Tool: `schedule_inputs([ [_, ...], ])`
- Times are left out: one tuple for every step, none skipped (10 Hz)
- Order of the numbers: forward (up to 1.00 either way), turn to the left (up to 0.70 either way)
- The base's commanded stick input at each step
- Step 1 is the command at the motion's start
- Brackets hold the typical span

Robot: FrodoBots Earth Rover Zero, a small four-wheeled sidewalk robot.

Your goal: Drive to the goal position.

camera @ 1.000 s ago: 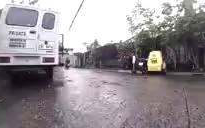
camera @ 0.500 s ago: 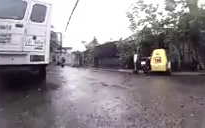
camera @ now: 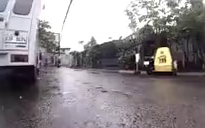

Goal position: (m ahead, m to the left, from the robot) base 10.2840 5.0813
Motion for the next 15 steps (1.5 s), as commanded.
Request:
schedule_inputs([
  [1.0, 0.26],
  [1.0, 0.09],
  [1.0, 0.26],
  [1.0, 0.07],
  [1.0, 0.26],
  [1.0, 0.03],
  [1.0, 0.26],
  [1.0, 0.0],
  [1.0, 0.0],
  [1.0, 0.03],
  [1.0, 0.25],
  [1.0, 0.27],
  [1.0, 0.02],
  [1.0, 0.27],
  [1.0, 0.27],
])
